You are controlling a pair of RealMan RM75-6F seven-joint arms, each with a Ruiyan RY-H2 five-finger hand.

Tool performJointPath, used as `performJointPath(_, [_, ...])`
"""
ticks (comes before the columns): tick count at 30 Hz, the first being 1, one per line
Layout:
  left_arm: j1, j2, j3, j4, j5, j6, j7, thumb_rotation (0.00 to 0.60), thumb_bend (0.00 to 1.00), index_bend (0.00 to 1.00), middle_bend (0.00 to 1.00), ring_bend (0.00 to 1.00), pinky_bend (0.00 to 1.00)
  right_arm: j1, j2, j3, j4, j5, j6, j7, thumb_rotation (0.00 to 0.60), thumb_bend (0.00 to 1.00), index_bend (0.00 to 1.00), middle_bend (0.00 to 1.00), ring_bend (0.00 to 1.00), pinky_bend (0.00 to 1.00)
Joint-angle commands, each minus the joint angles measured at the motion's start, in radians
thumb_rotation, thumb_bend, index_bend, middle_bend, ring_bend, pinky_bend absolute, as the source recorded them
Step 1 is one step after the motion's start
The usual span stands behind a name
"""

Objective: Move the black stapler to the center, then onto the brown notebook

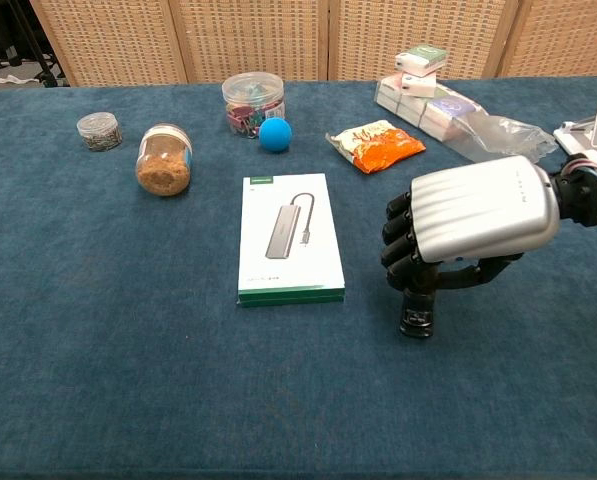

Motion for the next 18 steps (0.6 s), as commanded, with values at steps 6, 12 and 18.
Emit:
performJointPath(6, [-0.001,0.008,-0.001,-0.004,-0.001,-0.02,-0.005,0.6,0.0,0.0,0.0,0.0,0.0,-0.037,0.078,0.053,0.032,0.12,0.039,-0.03,0.6,0.76,0.62,0.54,0.43,0.44])
performJointPath(12, [-0.003,0.013,-0.003,-0.006,-0.001,-0.031,-0.009,0.6,0.0,0.0,0.0,0.0,0.0,-0.115,0.151,0.058,0.101,0.22,-0.019,-0.012,0.6,0.76,0.62,0.54,0.43,0.44])
performJointPath(18, [-0.002,0.015,-0.003,-0.01,0.009,-0.032,-0.008,0.6,0.0,0.0,0.0,0.0,0.0,-0.226,0.196,0.024,0.199,0.264,-0.034,0.029,0.6,0.76,0.62,0.54,0.43,0.44])
